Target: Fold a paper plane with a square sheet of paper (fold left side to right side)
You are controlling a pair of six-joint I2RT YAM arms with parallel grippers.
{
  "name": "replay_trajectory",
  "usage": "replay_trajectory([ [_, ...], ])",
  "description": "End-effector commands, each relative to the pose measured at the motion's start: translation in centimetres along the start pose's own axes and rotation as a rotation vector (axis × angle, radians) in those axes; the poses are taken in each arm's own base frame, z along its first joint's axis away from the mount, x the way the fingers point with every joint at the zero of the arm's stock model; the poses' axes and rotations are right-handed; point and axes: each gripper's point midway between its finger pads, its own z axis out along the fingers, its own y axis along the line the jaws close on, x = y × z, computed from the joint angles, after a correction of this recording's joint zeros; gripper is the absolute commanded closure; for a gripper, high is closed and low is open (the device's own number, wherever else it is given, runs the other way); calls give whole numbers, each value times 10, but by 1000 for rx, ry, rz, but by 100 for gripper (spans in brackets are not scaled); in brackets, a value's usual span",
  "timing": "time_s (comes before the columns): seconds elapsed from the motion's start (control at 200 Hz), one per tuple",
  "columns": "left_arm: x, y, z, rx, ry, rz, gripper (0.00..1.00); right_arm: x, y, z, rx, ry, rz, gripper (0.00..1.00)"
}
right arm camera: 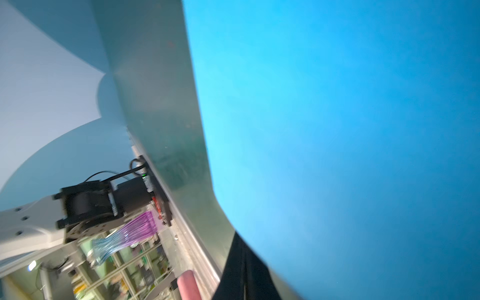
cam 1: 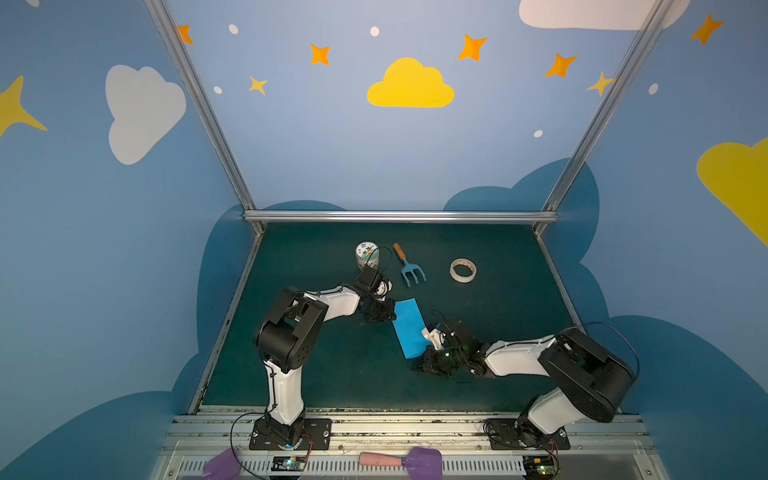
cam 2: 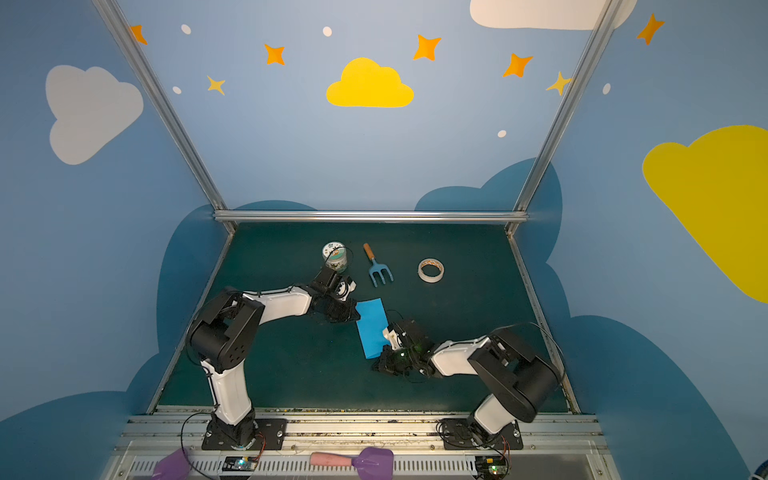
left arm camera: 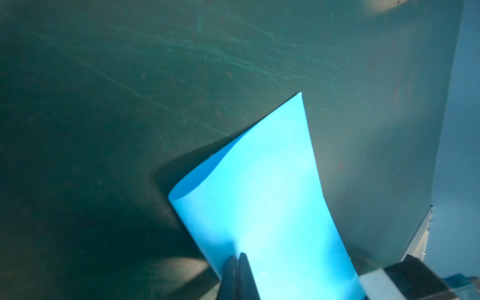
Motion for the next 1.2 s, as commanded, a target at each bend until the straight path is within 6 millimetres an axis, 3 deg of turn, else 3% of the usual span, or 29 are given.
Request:
replay_trajectory([
  [0.0, 30, 22, 7, -114, 53, -66, 96, 3, -5, -20, 111, -17, -11, 100],
  [0.175, 36, 21, 8, -151, 29, -80, 96, -28, 34, -41, 119, -103, -88, 100],
  [0.25, 37, 22, 9, -154, 30, -82, 96, -46, 48, -39, 125, -119, -110, 100],
  [0.375, 37, 20, 10, -150, 35, -81, 96, -67, 53, -24, 154, -116, -109, 100],
  [0.526, 37, 20, 10, -148, 40, -77, 96, -84, 52, -1, 170, -96, -103, 100],
  [0.701, 37, 19, 9, -147, 43, -72, 96, -90, 46, 17, 175, -67, -96, 100],
  [1.196, 29, 16, 10, -149, 48, -67, 96, -68, -4, 39, 246, 4, -3, 100],
])
